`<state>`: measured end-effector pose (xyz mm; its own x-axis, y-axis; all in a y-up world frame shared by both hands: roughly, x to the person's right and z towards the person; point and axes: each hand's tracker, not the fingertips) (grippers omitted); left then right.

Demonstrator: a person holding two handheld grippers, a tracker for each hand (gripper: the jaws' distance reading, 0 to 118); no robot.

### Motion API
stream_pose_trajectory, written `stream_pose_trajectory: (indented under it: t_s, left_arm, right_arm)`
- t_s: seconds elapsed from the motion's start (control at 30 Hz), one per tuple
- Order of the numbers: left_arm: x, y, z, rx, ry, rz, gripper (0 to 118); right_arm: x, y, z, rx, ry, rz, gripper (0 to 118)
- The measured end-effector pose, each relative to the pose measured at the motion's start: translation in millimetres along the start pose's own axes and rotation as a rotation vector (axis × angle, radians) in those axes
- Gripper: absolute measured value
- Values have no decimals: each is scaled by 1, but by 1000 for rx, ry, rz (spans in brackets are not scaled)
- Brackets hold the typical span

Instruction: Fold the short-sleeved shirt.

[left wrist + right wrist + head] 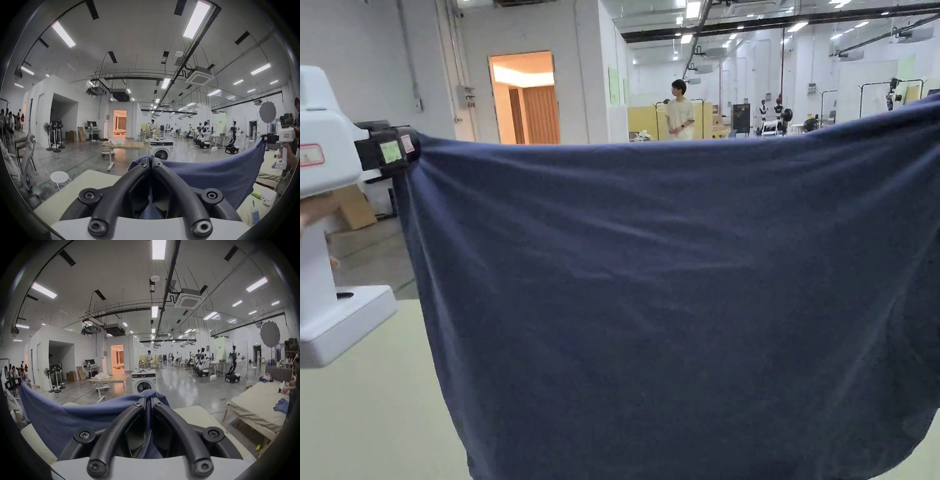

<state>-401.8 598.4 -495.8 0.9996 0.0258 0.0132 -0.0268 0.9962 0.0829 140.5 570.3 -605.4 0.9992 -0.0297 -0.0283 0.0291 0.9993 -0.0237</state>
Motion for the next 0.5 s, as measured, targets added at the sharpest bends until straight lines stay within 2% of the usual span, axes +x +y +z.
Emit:
stream_pose_trajectory:
  t_s: [0.13,0.5]
  left_arm:
    - [9,12,-43,3,48,-70,0]
    - [5,14,-139,-30,124,-42,0]
  right_arm:
    - [-18,24,-33,-10,-45,64,2]
    - [-39,44,-117,-17,-127,52,2]
